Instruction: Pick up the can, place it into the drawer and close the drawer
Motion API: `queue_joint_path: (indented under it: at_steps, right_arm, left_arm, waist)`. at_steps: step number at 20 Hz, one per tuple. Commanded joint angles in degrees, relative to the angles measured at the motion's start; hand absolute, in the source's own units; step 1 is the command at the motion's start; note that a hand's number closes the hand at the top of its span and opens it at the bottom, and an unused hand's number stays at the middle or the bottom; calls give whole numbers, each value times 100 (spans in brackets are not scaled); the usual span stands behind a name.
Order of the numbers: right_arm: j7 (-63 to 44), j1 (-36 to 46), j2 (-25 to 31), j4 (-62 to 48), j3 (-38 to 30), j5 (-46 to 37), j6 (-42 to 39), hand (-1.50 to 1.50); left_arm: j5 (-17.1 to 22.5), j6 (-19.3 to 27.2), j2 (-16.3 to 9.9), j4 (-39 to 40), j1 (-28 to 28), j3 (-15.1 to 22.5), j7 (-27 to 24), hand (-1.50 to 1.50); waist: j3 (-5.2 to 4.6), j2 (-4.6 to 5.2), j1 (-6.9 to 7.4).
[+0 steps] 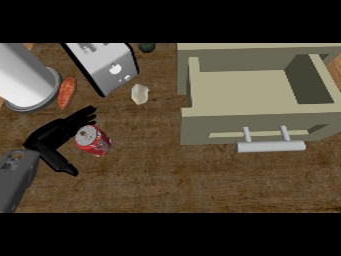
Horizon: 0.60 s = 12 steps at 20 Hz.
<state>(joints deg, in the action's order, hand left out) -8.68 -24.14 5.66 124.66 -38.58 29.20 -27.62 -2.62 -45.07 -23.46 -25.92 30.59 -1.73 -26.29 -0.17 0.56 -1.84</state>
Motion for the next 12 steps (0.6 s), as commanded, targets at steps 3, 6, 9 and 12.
queue_joint_path:
  at_steps: [3,6,9,12]
  right_arm:
    - [141,-207,26,-156,-190,191,-339,-150]
    - [-18,-150,-106,95,-104,149,-159,-150]
    - [-217,-209,-165,346,9,154,-139,-150]
    - [-210,-59,-64,101,-71,94,-98,-150]
  left_arm:
    - [-260,-509,4,476,-136,163,-1088,-150]
    - [-236,-338,336,737,150,165,-866,-150]
    - [-250,-259,514,768,106,213,-937,-150]
    - [-159,-381,500,968,352,125,-845,-150]
  waist:
    - [-4,5,-65]
    - [-3,3,-52]
    - [-2,-10,-17]
    - [-2,6,-13]
